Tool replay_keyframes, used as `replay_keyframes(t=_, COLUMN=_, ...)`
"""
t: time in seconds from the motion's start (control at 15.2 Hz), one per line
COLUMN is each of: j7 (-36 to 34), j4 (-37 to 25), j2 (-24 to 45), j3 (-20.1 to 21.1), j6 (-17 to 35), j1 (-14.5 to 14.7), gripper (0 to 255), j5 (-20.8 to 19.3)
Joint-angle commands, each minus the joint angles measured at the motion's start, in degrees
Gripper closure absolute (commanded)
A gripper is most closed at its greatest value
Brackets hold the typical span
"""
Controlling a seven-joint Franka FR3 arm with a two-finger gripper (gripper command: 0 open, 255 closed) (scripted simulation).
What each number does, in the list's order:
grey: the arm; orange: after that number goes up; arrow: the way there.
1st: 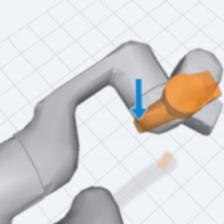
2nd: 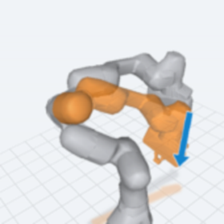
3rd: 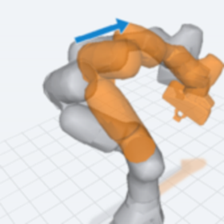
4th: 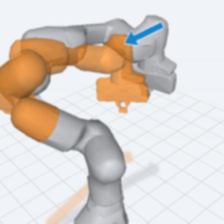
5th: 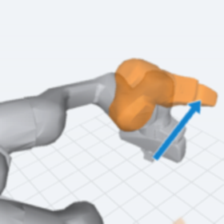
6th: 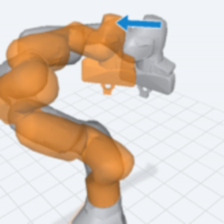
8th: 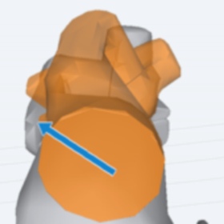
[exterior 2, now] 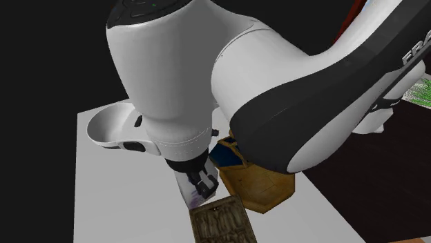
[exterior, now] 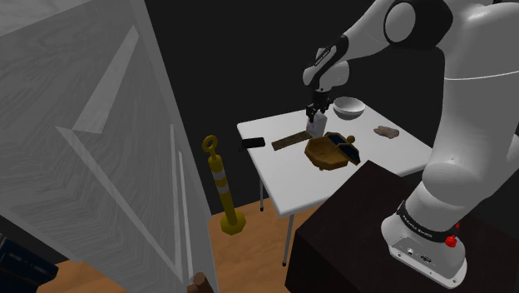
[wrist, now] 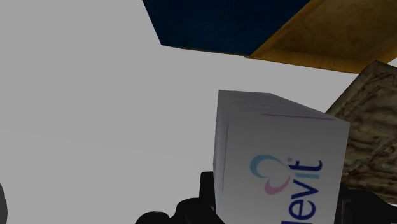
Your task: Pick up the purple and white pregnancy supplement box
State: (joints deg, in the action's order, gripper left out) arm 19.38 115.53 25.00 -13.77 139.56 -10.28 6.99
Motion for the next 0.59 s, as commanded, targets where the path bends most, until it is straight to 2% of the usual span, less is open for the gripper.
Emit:
replay_keyframes(t=0.0, j7=-0.2, j4=-0.2, j2=-1.1, j3=-0.2, j6=-1.2, j1=0.2, gripper=255, j5=-0.4)
replay_keyframes(t=0.53, j7=-0.9, j4=-0.7, j2=-4.4, j3=-0.9, j6=-5.0, j1=0.6, gripper=255, j5=-1.6)
